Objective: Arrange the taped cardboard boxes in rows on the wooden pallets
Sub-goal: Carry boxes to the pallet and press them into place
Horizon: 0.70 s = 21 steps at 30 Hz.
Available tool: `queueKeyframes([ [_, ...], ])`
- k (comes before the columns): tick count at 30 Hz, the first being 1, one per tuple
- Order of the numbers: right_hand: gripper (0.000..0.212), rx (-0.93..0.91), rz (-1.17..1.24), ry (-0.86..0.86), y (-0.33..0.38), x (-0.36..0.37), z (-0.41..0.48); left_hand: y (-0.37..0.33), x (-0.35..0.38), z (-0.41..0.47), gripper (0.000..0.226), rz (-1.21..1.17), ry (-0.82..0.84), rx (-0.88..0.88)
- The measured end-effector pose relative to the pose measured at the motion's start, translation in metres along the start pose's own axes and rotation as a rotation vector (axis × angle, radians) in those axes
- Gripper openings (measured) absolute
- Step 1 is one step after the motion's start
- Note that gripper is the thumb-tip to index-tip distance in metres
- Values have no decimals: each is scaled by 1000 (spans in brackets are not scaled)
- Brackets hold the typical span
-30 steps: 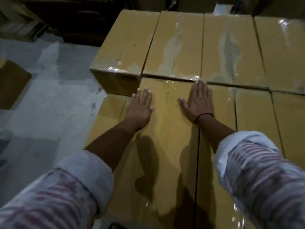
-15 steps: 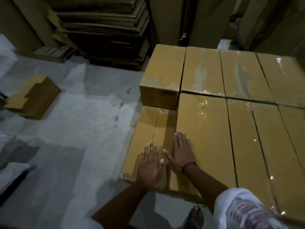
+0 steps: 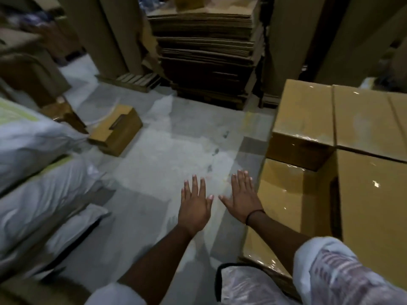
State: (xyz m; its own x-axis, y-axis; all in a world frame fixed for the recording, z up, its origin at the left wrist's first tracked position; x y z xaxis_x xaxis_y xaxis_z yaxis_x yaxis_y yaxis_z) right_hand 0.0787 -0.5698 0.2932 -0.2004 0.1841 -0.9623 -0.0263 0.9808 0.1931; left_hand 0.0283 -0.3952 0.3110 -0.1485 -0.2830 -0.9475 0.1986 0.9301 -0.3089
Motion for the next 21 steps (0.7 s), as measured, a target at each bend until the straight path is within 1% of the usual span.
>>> queueKeyframes([
  [3, 93, -62, -16, 26, 56, 7, 30, 65, -18, -6, 70, -9, 1, -130],
  [7, 91, -177, -21, 57, 157, 21, 86, 160, -49, -4, 69, -58, -74, -283],
  [11, 89, -328, 8, 98, 276, 33, 156, 262, -86, 29, 69, -63, -105, -405],
  [16, 87, -429, -2, 169, 393, 29, 261, 379, -126, 70, 78, 7, -46, -498],
  [18, 85, -454, -1, 183, 426, 20, 299, 418, -141, 89, 74, 11, -20, -541],
  [21, 83, -476, 6, 196, 470, 11, 358, 471, -167, 129, 71, -15, -60, -574],
])
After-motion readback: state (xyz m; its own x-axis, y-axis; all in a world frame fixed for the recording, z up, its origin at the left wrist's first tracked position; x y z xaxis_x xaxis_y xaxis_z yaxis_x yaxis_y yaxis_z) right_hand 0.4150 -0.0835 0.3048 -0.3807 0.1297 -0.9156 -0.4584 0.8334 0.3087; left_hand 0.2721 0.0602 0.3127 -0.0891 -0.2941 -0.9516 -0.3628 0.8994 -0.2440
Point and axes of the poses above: each hand's wrist, its own z-axis towards the middle knuckle, its own x-axis out of the palm, y = z × x, the point moved 4 cm from there along z, towards the middle knuckle, and after that the axes turned 14 degrees about x, right-handed, at the moved point
